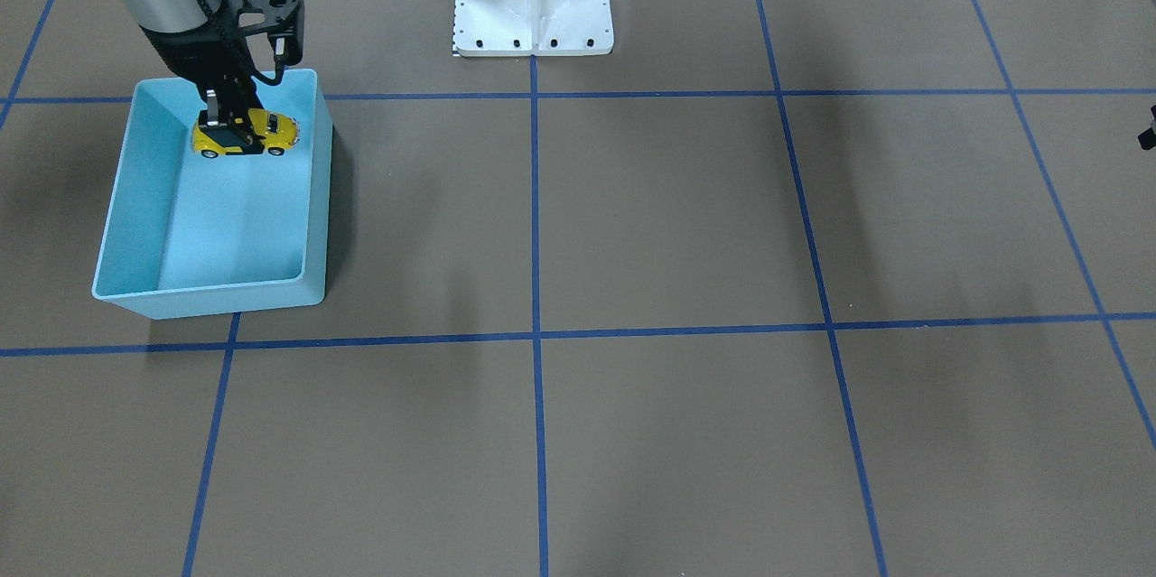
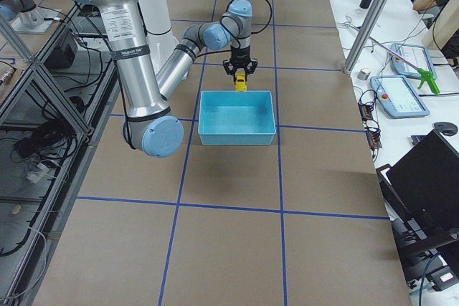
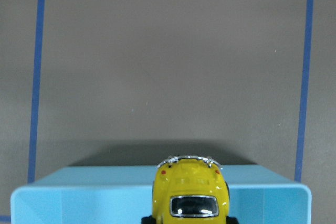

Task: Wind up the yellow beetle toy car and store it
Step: 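Carry the car over the light-blue bin with the right gripper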

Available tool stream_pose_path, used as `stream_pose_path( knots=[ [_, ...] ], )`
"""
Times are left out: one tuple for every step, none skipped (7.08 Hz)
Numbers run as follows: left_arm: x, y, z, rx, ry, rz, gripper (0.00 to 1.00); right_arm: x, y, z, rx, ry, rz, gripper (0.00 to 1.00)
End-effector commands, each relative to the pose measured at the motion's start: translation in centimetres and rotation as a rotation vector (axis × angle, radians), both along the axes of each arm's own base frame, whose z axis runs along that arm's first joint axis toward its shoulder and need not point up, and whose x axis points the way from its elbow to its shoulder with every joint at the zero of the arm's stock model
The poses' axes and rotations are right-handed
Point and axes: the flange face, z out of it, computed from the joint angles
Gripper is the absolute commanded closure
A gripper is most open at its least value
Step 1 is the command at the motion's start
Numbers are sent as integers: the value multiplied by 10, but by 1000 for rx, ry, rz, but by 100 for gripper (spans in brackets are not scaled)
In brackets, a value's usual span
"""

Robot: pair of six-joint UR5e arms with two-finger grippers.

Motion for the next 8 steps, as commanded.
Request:
stream_pose_path(
  knots=[
    [0,0,-1,1,1,0,0,-17,-17,54,19,-11,-13,100],
    [0,-1,-2,2,5,1,0,-28,-25,73,22,-16,-15,100],
    [1,-2,-3,4,6,1,0,-33,-28,86,11,-21,-24,100],
    [1,-2,-3,4,6,1,0,-38,-29,102,-18,-24,-39,100],
    [0,-2,-2,4,2,0,0,-40,-29,115,-38,-13,-43,100],
    [0,-2,-2,4,2,0,0,-41,-23,124,-54,-4,-54,100],
    [0,-2,-1,3,2,0,0,-43,-19,128,-67,-2,-66,100],
    [1,-2,-1,3,2,2,0,-50,-13,132,-73,4,-82,100]
  ],
)
